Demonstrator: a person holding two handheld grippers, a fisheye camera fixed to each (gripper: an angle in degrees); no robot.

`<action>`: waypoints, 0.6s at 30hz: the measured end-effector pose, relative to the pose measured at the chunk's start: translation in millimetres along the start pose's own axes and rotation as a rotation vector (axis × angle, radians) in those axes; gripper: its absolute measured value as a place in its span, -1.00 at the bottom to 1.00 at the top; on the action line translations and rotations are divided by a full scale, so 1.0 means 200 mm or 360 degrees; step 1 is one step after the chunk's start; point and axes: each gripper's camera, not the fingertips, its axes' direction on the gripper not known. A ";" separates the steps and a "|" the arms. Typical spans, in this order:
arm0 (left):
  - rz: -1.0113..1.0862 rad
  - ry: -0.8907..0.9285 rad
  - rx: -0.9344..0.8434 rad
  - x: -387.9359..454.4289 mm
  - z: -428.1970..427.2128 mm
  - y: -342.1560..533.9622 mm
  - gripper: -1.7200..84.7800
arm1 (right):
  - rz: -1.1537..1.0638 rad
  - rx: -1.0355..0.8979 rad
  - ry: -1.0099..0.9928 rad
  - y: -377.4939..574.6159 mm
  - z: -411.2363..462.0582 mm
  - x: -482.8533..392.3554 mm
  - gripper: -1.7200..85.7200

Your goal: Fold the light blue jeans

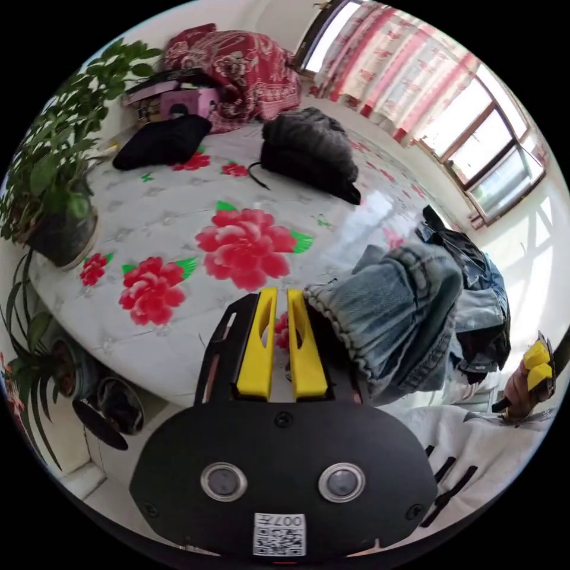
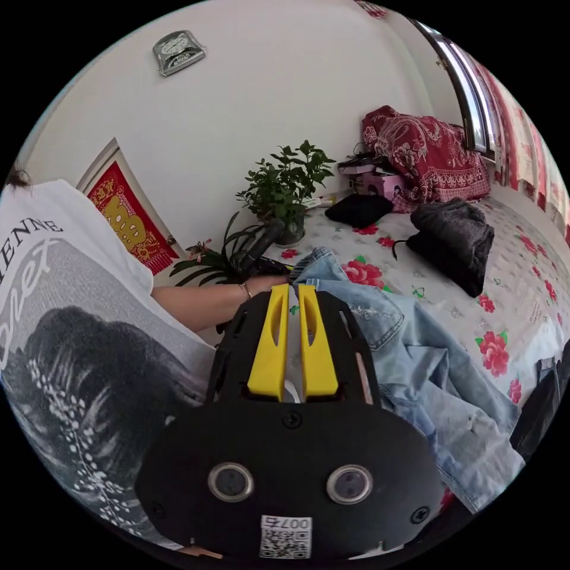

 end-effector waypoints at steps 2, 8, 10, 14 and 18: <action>-0.0120 -0.0082 0.0033 -0.18 -0.08 0.05 -0.85 | 0.0084 -0.0028 0.0147 0.06 0.01 0.07 -0.90; -0.0204 -0.0283 0.0042 -0.30 -0.22 0.17 -0.82 | 0.1016 -0.0041 0.0726 0.57 -0.24 0.60 -0.83; -0.0136 -0.0287 0.0028 -0.24 -0.22 0.18 -0.82 | 0.1230 -0.0023 0.0825 0.73 -0.34 0.71 -0.80; -0.0071 -0.0438 0.0032 -0.15 -0.29 0.21 -0.80 | 0.1436 -0.0094 0.1085 0.93 -0.47 0.88 -0.75; -0.0238 -0.0471 -0.0008 -0.20 -0.37 0.29 -0.78 | 0.1425 -0.0249 0.1184 0.96 -0.39 1.07 -0.72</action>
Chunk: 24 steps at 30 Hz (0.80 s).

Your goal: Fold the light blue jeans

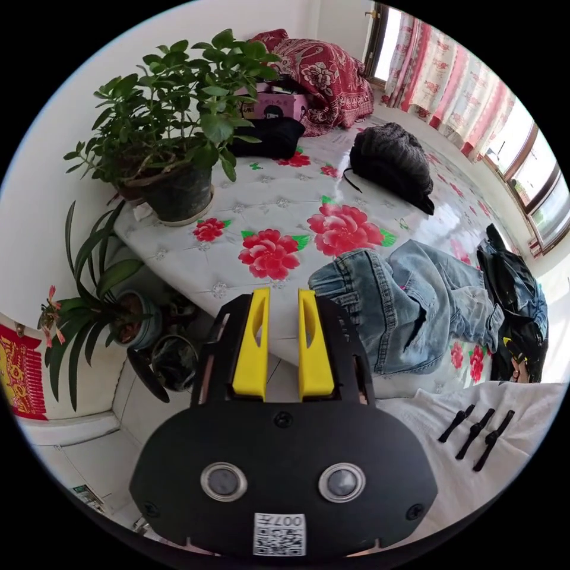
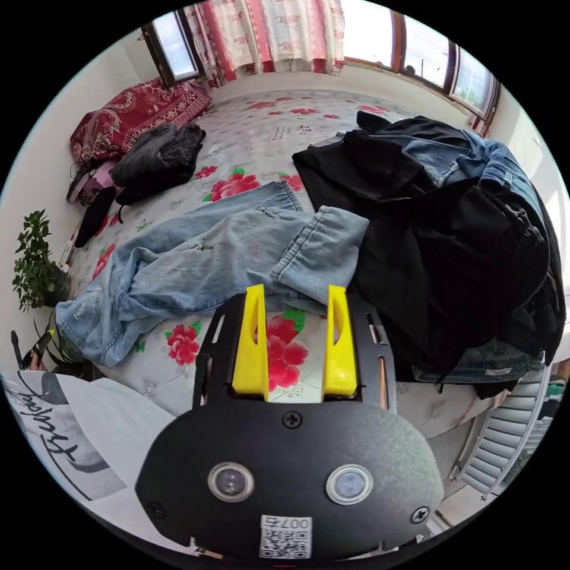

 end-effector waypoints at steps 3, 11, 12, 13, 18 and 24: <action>0.0026 0.0078 0.0002 0.07 -0.02 0.07 -0.74 | -0.0061 -0.0116 0.0075 -0.07 0.18 -0.02 -0.71; 0.0395 0.0035 -0.0361 0.69 0.52 0.00 -0.71 | 0.0080 -0.0349 0.0108 -0.15 0.40 0.06 -0.83; 0.0454 -0.0055 -0.0430 0.78 0.63 -0.08 -0.71 | 0.0116 -0.0300 0.0078 -0.16 0.35 0.08 -0.86; 0.0477 -0.0083 -0.0427 0.81 0.66 -0.12 -0.71 | 0.0121 -0.0254 0.0062 -0.16 0.32 0.09 -0.87; 0.0579 -0.0033 -0.0324 0.95 0.82 -0.56 -0.72 | 0.0177 0.0087 -0.0081 0.04 0.01 0.14 -0.92; 0.0597 -0.0099 -0.0322 1.06 0.85 -0.65 -0.74 | 0.0386 0.0239 -0.0223 0.41 -0.10 0.21 -0.94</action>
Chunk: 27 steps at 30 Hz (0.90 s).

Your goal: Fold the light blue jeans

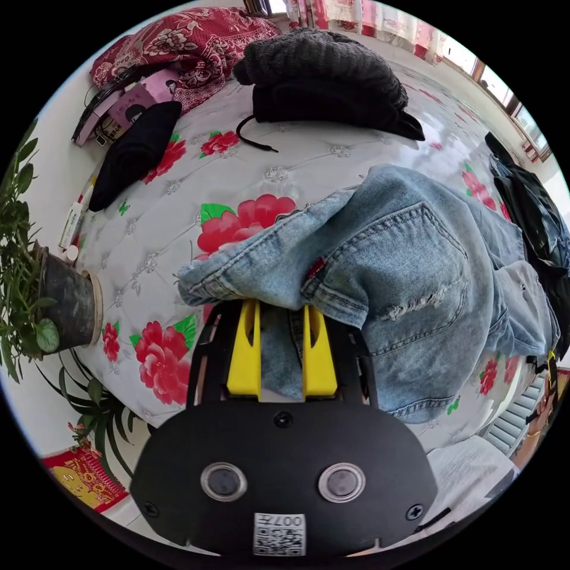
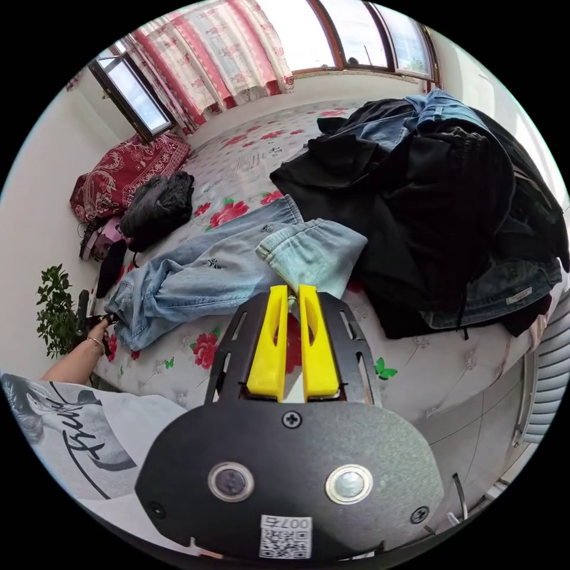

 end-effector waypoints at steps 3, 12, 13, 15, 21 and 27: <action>-0.0015 0.0051 0.0105 -0.01 0.00 0.08 -0.75 | 0.0067 -0.0024 -0.0020 0.11 0.01 0.05 -0.94; -0.0001 0.0082 0.0117 -0.01 -0.02 0.12 -0.74 | 0.0122 0.0089 -0.0031 0.13 -0.05 0.07 -0.95; -0.0002 0.0085 0.0118 -0.01 -0.03 0.13 -0.74 | 0.0116 0.0090 -0.0025 0.13 -0.05 0.07 -0.95; -0.0012 0.0099 0.0120 -0.01 -0.03 0.14 -0.74 | 0.0101 0.0108 -0.0017 0.13 -0.06 0.07 -0.95; -0.0005 0.0113 0.0125 -0.01 -0.05 0.16 -0.73 | 0.0104 0.0072 0.0000 0.17 -0.04 0.09 -0.95; -0.0003 0.0113 0.0117 -0.01 -0.06 0.16 -0.73 | 0.0126 0.0057 0.0000 0.19 -0.03 0.12 -0.96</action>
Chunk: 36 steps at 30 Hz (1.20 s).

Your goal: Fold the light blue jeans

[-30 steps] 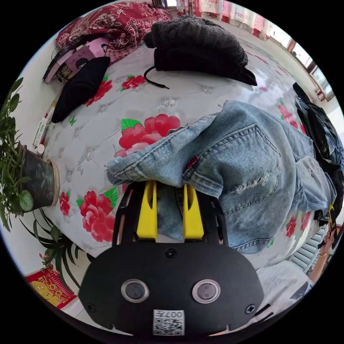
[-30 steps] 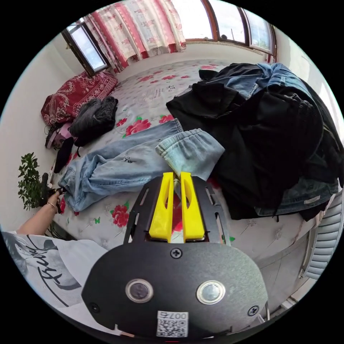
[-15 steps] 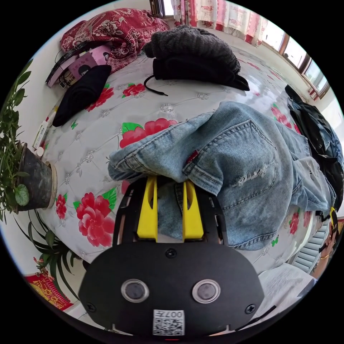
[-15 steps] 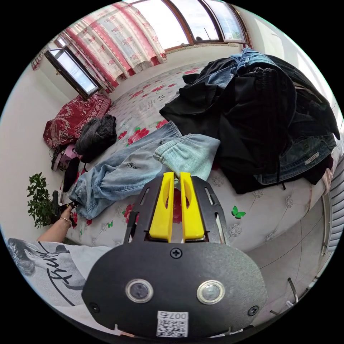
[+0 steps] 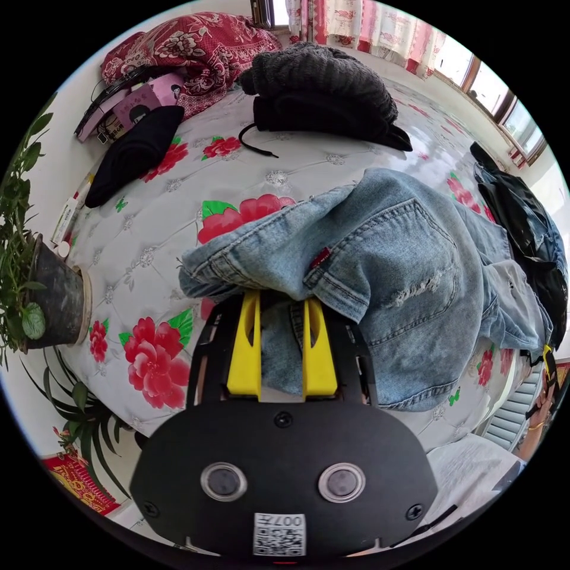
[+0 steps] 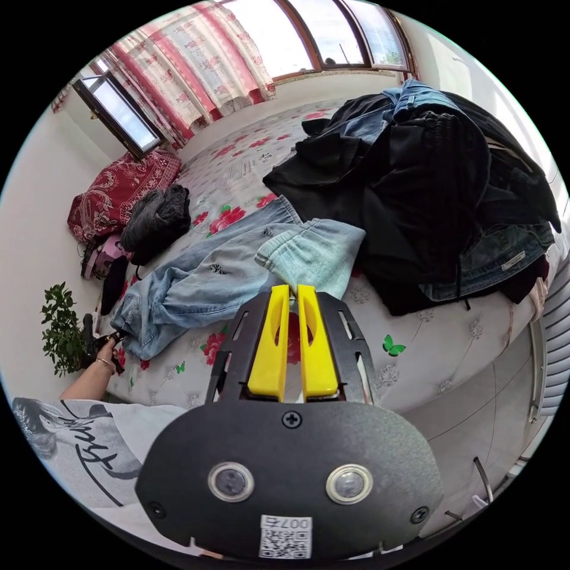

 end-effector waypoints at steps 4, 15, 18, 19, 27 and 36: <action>0.0007 0.0002 0.0000 0.00 -0.01 0.00 -0.73 | 0.0001 -0.0004 0.0007 0.01 0.01 0.01 -0.96; 0.0009 0.0004 0.0000 -0.01 -0.06 -0.01 -0.72 | 0.0021 0.0019 -0.0020 -0.02 0.00 0.03 -0.96; 0.0008 0.0003 0.0002 -0.02 -0.08 -0.01 -0.72 | 0.0017 0.0009 -0.0017 -0.03 0.01 0.02 -0.96; 0.0009 0.0003 0.0002 -0.02 -0.09 -0.01 -0.72 | 0.0013 0.0009 -0.0015 -0.03 0.01 0.02 -0.96; -0.0207 0.0114 0.0158 -0.23 -0.37 0.20 -0.73 | 0.0036 0.0063 0.0026 -0.07 -0.04 0.00 -0.96; -0.0382 0.0531 0.0170 -0.43 -0.43 0.66 -0.68 | -0.0118 0.0058 -0.0088 -0.13 -0.01 -0.09 -0.77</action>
